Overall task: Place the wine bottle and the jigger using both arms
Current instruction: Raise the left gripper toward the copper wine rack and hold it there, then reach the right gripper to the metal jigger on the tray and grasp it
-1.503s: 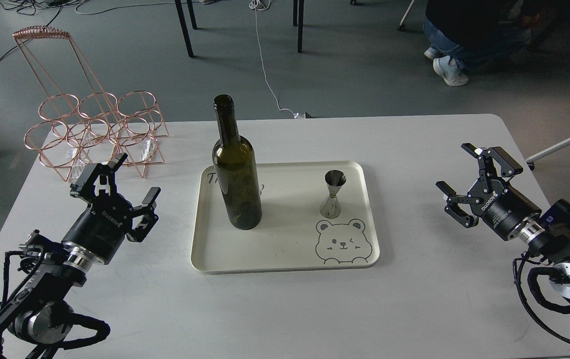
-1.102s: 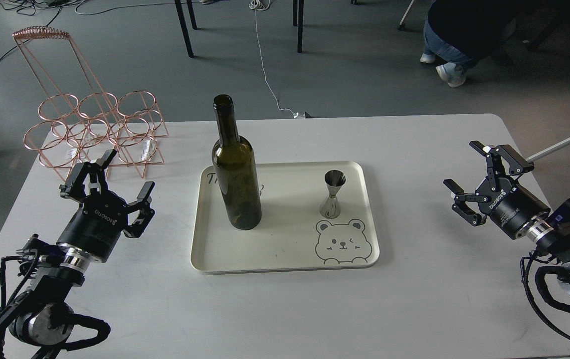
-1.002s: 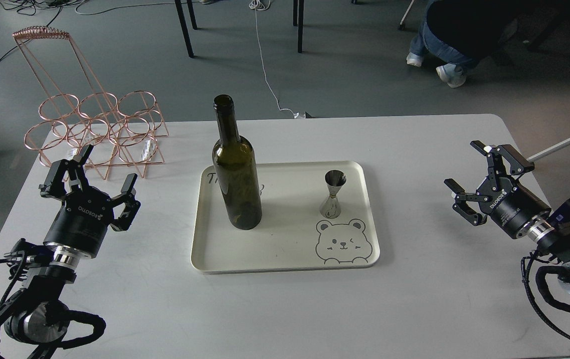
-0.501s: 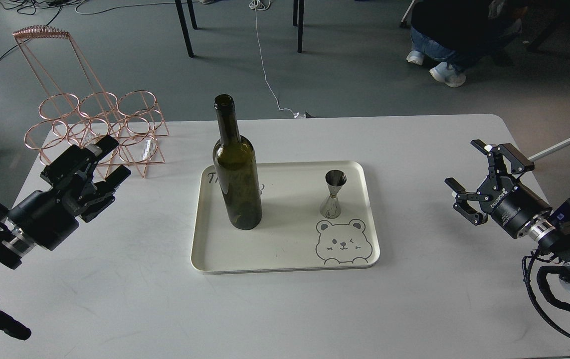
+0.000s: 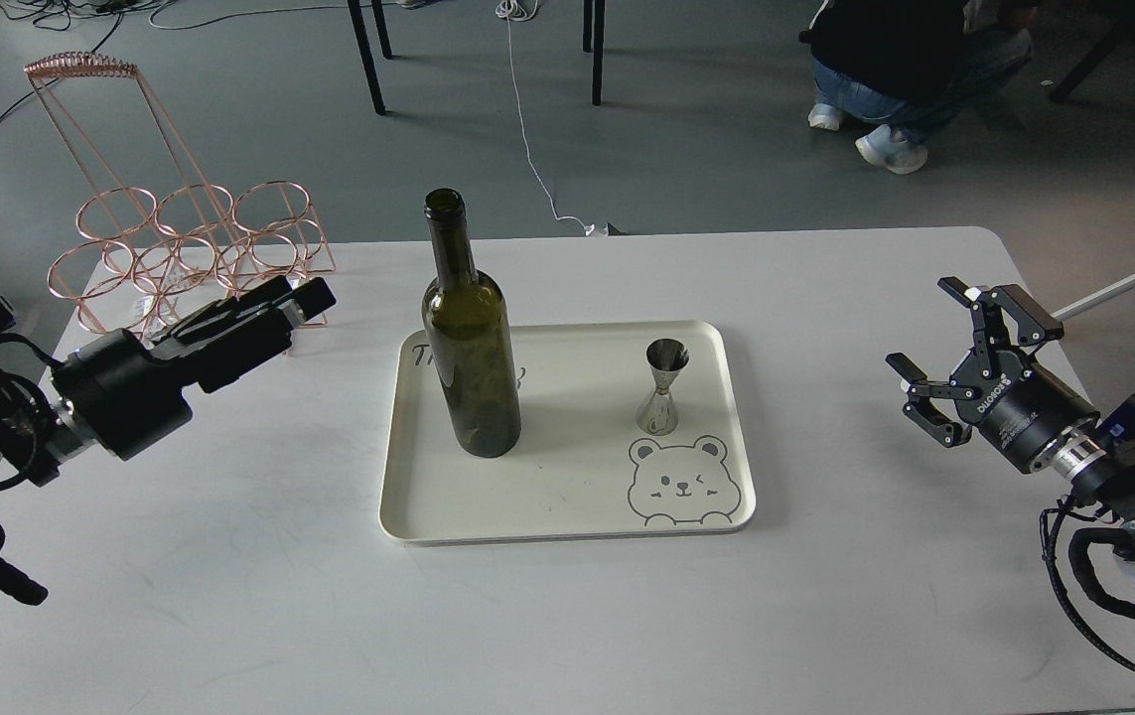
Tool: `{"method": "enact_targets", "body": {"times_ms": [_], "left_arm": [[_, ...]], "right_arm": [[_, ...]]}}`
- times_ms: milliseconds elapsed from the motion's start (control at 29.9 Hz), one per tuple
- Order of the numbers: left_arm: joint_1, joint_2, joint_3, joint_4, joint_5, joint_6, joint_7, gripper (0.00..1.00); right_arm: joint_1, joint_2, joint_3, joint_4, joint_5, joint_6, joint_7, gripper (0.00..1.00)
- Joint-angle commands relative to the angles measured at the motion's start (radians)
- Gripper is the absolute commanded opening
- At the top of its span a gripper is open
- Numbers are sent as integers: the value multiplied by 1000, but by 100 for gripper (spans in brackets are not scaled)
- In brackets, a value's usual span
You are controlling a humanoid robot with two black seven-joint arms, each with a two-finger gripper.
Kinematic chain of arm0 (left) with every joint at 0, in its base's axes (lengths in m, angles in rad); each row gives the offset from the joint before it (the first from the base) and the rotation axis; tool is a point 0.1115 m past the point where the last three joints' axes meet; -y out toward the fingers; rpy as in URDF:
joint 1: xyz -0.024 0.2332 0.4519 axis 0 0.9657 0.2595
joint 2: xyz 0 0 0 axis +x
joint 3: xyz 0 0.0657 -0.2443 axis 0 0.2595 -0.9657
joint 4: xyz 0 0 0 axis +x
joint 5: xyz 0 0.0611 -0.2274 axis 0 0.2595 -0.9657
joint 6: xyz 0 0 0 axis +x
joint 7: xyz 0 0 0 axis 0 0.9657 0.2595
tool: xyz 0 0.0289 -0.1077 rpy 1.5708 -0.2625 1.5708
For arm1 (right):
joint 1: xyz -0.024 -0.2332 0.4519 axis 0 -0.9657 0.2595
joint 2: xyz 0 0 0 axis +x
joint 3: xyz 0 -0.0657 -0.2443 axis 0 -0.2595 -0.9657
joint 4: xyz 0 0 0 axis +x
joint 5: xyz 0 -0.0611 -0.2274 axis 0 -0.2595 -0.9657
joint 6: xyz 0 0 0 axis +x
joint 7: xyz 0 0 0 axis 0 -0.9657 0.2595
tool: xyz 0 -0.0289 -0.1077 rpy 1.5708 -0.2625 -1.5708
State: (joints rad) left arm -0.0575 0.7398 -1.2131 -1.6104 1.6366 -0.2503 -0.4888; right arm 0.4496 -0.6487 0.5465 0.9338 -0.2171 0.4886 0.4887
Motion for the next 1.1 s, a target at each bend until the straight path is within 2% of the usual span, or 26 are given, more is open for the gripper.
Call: {"method": "enact_targets", "body": {"times_ms": [0, 100, 200, 301, 434, 568, 668, 801, 1069], "left_arm": [[11, -19, 0, 1, 0, 5, 0, 98], [25, -31, 0, 0, -1, 3, 0, 98], [30, -40, 0, 1, -4, 3, 0, 98], [38, -45, 0, 1, -6, 3, 0, 98], [39, -53, 0, 3, -6, 3, 0, 98], [50, -56, 0, 3, -6, 3, 0, 98], [51, -56, 0, 1, -6, 2, 0, 98], [51, -56, -2, 3, -6, 2, 0, 98], [51, -54, 0, 3, -8, -1, 0, 98]], "right_arm": [[12, -15, 6, 60, -134, 0, 0, 99], [50, -37, 6, 147, -472, -4, 0, 99], [80, -43, -8, 210, -837, -207, 0, 99], [80, -35, -17, 241, -1109, -410, 0, 99], [83, -8, -19, 240, -1390, -618, 0, 99], [84, 67, -20, 214, -1667, -775, 0, 99], [81, 135, -19, 166, -1815, -841, 0, 99], [87, 225, -19, 62, -1894, -901, 0, 99], [103, 334, -20, -61, -1949, -914, 0, 99]]}}
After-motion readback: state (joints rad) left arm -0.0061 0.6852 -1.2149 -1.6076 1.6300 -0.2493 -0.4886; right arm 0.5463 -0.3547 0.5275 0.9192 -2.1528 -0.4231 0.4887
